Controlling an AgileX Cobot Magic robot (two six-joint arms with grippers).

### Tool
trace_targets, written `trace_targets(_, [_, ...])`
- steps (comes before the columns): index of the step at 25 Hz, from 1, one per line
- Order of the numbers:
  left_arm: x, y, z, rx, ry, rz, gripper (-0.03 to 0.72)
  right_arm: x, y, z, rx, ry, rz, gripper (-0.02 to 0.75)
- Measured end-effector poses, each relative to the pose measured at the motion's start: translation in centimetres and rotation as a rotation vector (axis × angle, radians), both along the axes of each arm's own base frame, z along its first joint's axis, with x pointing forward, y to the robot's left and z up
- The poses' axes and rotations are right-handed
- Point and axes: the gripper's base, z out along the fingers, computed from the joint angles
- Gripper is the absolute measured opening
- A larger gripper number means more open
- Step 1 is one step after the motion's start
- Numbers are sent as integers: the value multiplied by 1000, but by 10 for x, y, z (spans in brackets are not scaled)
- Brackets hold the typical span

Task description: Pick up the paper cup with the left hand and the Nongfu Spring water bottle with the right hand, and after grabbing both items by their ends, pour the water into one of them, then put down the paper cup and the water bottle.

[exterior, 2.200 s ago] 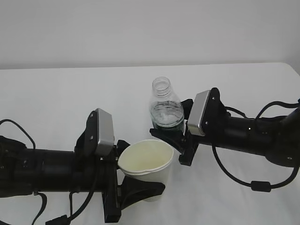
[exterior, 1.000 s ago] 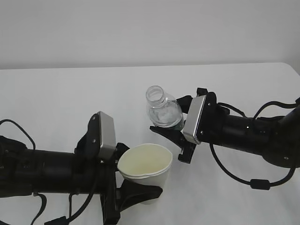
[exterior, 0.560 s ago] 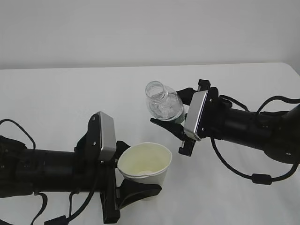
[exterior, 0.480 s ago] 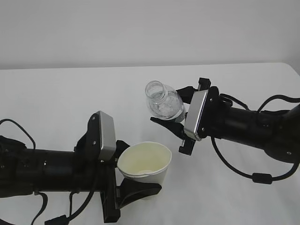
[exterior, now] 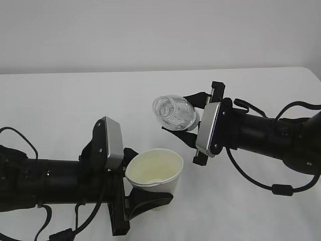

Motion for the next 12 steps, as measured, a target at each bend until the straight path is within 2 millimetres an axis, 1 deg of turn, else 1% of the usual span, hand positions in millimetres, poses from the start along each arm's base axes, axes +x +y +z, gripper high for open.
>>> trace_targets(12, [2, 0, 1, -8, 3, 26, 447, 2, -1, 1, -40, -69, -11, 457])
